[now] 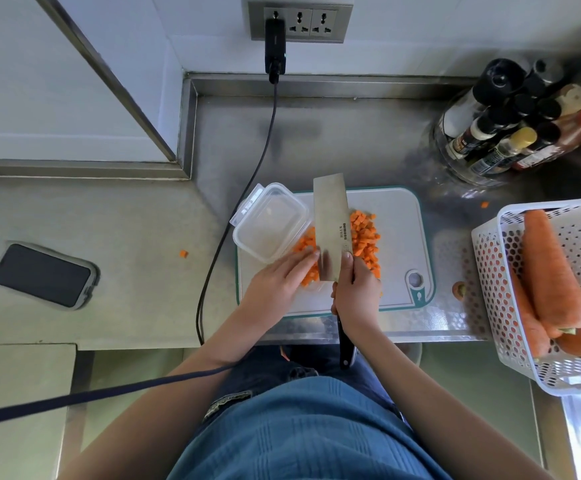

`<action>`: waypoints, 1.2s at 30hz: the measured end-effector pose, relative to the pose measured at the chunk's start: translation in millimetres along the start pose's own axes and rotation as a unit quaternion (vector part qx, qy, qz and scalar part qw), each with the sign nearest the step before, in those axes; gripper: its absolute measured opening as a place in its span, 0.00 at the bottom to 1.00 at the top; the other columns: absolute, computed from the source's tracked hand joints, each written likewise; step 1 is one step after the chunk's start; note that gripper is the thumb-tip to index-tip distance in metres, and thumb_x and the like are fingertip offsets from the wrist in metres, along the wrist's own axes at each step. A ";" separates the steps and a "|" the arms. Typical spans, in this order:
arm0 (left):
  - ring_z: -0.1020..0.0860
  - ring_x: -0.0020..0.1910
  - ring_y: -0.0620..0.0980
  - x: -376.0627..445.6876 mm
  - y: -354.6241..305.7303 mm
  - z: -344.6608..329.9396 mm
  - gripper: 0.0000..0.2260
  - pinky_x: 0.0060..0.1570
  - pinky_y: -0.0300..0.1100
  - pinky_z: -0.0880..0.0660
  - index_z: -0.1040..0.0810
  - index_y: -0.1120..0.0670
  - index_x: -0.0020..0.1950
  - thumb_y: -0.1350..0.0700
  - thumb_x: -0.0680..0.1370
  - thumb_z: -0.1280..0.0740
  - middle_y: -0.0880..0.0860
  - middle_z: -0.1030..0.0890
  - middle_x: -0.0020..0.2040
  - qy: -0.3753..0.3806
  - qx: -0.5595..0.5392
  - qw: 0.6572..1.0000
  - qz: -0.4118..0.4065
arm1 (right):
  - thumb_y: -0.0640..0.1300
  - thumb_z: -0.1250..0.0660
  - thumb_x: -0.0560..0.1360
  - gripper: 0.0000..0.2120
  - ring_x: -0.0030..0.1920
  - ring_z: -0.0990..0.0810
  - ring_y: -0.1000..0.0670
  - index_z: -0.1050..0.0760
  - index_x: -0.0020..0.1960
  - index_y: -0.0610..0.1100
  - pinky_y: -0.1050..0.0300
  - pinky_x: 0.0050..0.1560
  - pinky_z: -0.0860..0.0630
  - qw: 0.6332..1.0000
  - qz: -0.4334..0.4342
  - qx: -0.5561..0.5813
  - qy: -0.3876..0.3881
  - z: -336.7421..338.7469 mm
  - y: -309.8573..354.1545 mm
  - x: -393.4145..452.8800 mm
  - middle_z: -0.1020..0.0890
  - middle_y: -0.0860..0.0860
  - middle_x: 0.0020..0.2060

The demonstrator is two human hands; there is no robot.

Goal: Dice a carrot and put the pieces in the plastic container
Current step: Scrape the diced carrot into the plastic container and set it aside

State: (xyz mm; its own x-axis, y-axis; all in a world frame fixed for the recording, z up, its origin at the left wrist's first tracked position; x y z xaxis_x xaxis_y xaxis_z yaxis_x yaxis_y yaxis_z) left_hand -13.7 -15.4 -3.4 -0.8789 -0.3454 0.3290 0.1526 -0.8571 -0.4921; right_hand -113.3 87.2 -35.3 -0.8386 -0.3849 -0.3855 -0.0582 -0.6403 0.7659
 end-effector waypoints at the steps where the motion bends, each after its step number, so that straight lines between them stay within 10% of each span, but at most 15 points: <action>1: 0.21 0.56 0.56 -1.5 -4.4 -2.2 0.16 0.53 0.48 0.22 0.23 0.63 0.61 0.63 0.76 0.41 0.60 0.20 0.58 0.010 0.005 1.000 -0.015 | 0.51 0.47 0.82 0.18 0.24 0.28 0.47 0.30 0.38 0.45 0.43 0.26 0.25 1.000 0.000 0.000 -0.004 1.5 0.1 0.3 0.25 0.43 0.27; 6: 0.27 0.65 0.54 -16.5 -12.8 -29.2 0.21 0.64 0.49 0.30 0.27 0.60 0.66 0.52 0.77 0.37 0.58 0.24 0.63 0.090 0.023 0.992 -0.089 | 0.51 0.49 0.83 0.19 0.24 0.27 0.47 0.30 0.41 0.41 0.59 0.20 0.30 0.999 -0.015 0.018 -0.045 27.1 -3.8 11.2 0.24 0.41 0.29; 15: 0.22 0.59 0.53 -8.1 10.5 -14.9 0.19 0.64 0.50 0.30 0.23 0.60 0.62 0.67 0.72 0.38 0.55 0.18 0.56 0.037 0.134 0.985 -0.099 | 0.50 0.48 0.83 0.19 0.23 0.26 0.46 0.31 0.39 0.40 0.63 0.22 0.32 0.983 -0.013 -0.097 -0.154 116.8 -27.6 47.2 0.24 0.42 0.29; 26: 0.21 0.54 0.53 10.8 25.6 17.3 0.20 0.57 0.46 0.29 0.25 0.61 0.64 0.70 0.72 0.37 0.56 0.18 0.56 -0.024 0.029 0.999 0.029 | 0.58 0.51 0.81 0.24 0.29 0.21 0.38 0.34 0.34 0.45 0.39 0.34 0.21 0.981 -0.105 -0.071 -0.147 99.2 -93.1 10.8 0.22 0.41 0.29; 36: 0.20 0.55 0.53 -13.7 40.7 7.1 0.27 0.50 0.46 0.26 0.23 0.60 0.63 0.72 0.65 0.29 0.56 0.17 0.54 0.070 0.146 0.986 0.028 | 0.57 0.51 0.81 0.23 0.30 0.21 0.39 0.33 0.35 0.46 0.41 0.34 0.21 0.980 -0.111 -0.060 -0.153 84.5 -84.5 2.1 0.22 0.41 0.30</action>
State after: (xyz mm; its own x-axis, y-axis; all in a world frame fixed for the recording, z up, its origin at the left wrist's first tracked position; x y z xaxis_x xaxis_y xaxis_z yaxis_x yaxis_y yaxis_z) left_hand 7.8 -48.3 -22.2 -0.9162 -0.3564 0.1833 0.3084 -0.9190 -0.2455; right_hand -155.9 196.7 -57.3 -0.9368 -0.0219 -0.3492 -0.2084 -0.7669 0.6071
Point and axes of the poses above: each hand's wrist, its own x-axis towards the middle knuckle, its own z-axis out of the back of the hand, y = z × x, the point moved 8 cm from there along x, towards the middle knuckle
